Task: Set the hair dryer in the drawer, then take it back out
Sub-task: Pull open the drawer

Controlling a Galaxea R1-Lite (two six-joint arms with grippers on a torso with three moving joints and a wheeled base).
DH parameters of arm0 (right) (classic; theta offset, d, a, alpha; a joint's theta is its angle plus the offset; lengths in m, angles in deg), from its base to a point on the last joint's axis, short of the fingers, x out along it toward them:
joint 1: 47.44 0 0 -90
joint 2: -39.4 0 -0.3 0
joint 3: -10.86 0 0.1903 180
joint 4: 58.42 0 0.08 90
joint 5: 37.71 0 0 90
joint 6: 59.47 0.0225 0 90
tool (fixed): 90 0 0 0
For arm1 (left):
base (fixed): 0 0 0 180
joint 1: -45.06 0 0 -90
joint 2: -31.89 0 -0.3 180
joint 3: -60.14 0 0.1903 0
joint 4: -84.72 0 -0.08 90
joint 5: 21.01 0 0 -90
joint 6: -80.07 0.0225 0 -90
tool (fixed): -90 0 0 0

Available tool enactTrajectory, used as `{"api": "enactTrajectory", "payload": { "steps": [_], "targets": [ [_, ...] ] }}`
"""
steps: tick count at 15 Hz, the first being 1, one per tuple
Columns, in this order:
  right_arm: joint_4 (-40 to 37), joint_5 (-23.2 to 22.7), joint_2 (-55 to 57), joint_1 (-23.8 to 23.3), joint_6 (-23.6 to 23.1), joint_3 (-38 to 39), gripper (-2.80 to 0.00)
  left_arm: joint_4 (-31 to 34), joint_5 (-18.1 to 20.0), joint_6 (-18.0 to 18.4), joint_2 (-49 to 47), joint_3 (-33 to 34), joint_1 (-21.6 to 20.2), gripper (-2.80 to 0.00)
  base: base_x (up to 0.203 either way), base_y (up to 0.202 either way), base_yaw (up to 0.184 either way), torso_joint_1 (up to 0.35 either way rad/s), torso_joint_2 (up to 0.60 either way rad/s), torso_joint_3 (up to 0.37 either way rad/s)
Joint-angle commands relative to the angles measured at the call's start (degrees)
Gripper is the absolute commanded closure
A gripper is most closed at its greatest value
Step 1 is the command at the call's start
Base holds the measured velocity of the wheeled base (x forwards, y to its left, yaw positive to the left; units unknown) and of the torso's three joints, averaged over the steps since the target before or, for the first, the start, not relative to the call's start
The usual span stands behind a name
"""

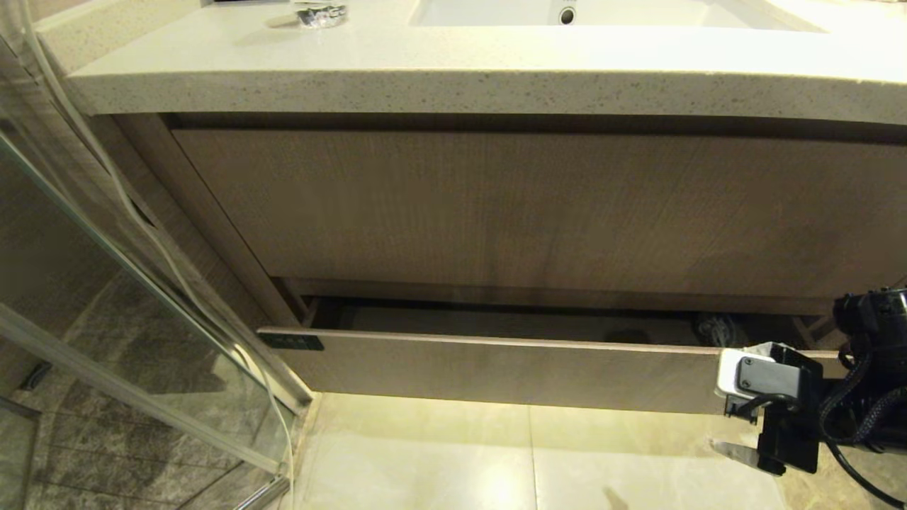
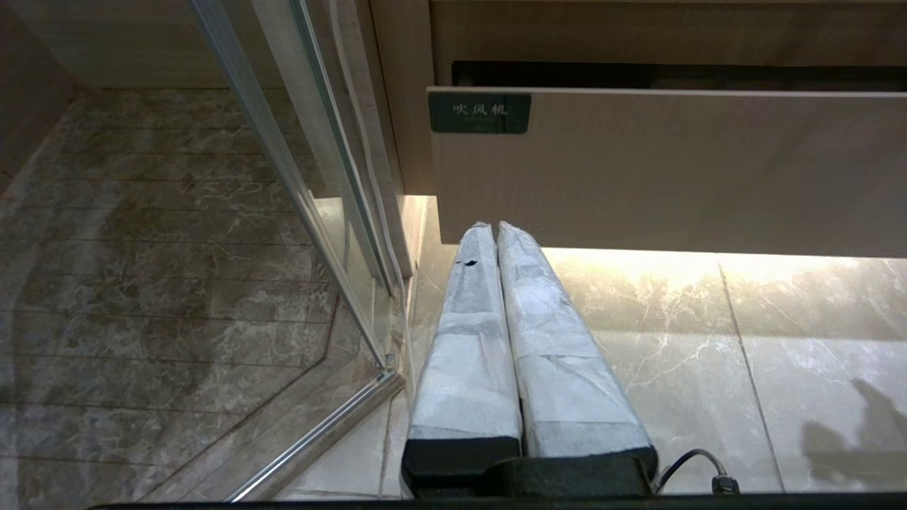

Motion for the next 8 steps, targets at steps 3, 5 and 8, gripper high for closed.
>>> {"api": "enactTrajectory", "payload": {
  "steps": [3, 5, 8],
  "targets": [
    [-0.8, 0.1, -5.2, -1.6, 0.0, 1.4, 0.0, 0.0, 0.0, 0.0, 0.0, 0.0, 0.0, 0.0, 0.0, 0.0, 0.0, 0.0, 0.0, 0.0],
    [-1.1, 2.0, -8.2, -2.2, 1.8, 2.3, 0.0, 0.0, 0.0, 0.0, 0.0, 0.0, 0.0, 0.0, 0.0, 0.0, 0.0, 0.0, 0.0, 0.0],
    [-5.8, 10.3, -14.0, -3.4, 8.2, 4.3, 0.0, 0.0, 0.0, 0.0, 0.0, 0.0, 0.0, 0.0, 0.0, 0.0, 0.0, 0.0, 0.0, 0.0]
  ]
}}
